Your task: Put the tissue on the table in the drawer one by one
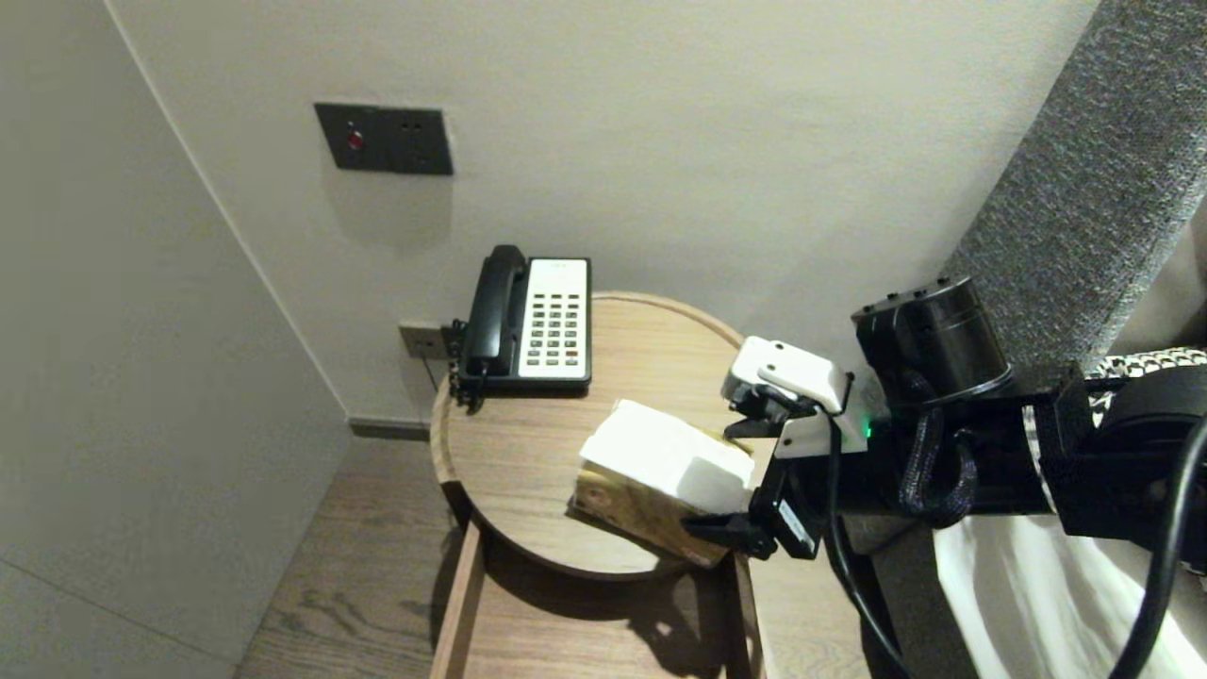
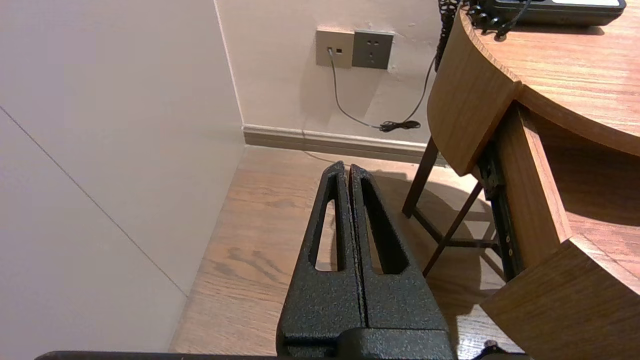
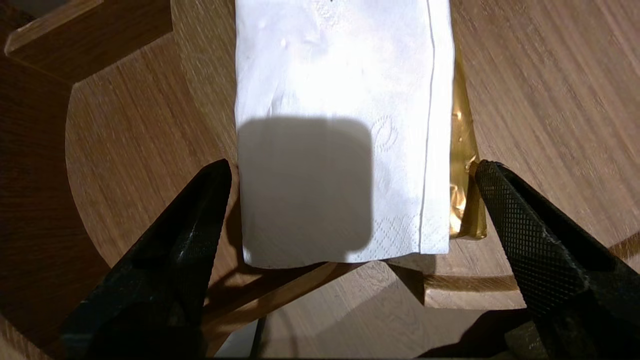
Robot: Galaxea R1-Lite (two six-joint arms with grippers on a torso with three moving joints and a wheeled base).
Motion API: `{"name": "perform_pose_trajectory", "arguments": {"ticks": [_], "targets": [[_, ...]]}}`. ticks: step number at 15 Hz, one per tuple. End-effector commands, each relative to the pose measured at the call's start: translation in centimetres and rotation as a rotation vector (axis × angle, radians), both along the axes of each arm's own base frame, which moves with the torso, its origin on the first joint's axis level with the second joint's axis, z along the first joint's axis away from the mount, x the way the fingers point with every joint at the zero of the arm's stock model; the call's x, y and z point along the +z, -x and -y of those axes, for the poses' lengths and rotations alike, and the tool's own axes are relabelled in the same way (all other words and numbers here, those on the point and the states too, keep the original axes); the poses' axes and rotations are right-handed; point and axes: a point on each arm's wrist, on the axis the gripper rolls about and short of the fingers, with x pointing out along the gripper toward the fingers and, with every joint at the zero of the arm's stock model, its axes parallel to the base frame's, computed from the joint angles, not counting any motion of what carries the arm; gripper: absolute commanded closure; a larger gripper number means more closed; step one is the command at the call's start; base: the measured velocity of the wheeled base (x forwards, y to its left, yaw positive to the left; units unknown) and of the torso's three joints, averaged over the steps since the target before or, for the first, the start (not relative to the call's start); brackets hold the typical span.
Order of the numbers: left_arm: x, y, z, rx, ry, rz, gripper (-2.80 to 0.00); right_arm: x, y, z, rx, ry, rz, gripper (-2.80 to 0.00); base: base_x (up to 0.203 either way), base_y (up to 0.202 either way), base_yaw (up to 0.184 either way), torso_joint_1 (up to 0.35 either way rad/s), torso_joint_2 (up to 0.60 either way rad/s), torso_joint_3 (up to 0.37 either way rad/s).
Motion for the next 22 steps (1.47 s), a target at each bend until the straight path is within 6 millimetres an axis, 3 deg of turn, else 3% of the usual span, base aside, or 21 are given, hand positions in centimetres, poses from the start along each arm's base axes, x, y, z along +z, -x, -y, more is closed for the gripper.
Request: {"name": "perform_pose_trajectory", "arguments": {"ticks": [1, 22], "targets": [[0.0, 0.0, 0.0, 0.001, 0.001, 0.003, 0.00, -0.2, -0.2, -0.1, 0.003, 0.003, -0.002, -2.80, 0.000, 0.000, 0.000, 0.000, 0.00, 0.000], [0.0, 0.0, 0.0, 0.001, 0.001, 0.006, 0.00, -2.3, -1.2, -1.0, 0.048, 0.017, -0.076, -2.80, 0.000, 0.000, 0.000, 0.000, 0.00, 0.000]]}}
